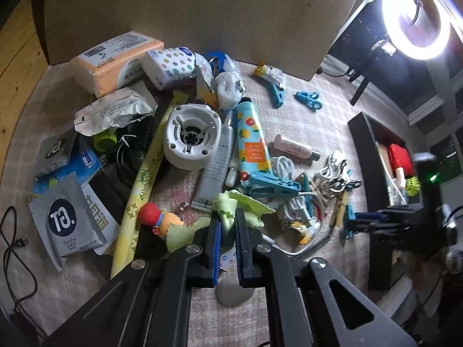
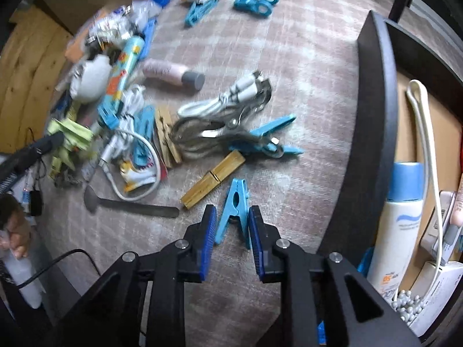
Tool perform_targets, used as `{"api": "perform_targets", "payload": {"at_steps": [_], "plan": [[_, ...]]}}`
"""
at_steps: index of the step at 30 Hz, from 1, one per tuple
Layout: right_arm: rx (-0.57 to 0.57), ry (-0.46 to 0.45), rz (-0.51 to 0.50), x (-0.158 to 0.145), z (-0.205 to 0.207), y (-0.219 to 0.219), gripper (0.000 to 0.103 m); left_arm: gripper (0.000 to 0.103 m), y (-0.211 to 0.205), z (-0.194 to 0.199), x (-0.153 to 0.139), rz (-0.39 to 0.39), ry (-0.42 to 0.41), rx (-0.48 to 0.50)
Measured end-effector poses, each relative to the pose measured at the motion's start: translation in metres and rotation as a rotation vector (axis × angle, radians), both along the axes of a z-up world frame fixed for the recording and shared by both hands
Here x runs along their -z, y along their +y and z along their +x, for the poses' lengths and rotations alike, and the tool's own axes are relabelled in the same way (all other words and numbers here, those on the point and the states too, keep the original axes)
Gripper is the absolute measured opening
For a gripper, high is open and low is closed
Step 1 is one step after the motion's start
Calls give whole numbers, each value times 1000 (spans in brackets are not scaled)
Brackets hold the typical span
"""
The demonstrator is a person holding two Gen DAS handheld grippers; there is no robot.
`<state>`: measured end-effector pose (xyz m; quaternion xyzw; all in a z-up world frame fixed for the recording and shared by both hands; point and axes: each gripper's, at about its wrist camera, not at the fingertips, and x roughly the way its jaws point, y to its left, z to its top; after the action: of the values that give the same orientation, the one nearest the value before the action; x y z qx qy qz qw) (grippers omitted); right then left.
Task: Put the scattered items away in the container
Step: 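Carry the green cloth and blue clothespin to the tray and open both grippers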
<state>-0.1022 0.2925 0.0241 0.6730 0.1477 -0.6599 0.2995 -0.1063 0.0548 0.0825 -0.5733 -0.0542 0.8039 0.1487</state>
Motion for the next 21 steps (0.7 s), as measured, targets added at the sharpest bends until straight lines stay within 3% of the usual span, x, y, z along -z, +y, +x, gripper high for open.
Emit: {"api": "perform_targets", "payload": {"at_steps": [6, 11, 16, 18, 21], "plan": [[-13, 41, -5, 1, 7, -5, 22, 7, 11, 5, -22, 23, 42, 23], [8, 60, -71, -26, 15, 15, 22, 7, 34, 12, -47, 42, 88, 62], [72, 92, -147, -63, 5, 58, 22, 7, 79, 24, -68, 86, 129, 145], [106, 116, -156, -68, -6, 54, 22, 7, 106, 31, -73, 103, 139, 190], [166, 150, -163, -87, -20, 97, 22, 7, 142, 38, -76, 144, 133, 252]]}}
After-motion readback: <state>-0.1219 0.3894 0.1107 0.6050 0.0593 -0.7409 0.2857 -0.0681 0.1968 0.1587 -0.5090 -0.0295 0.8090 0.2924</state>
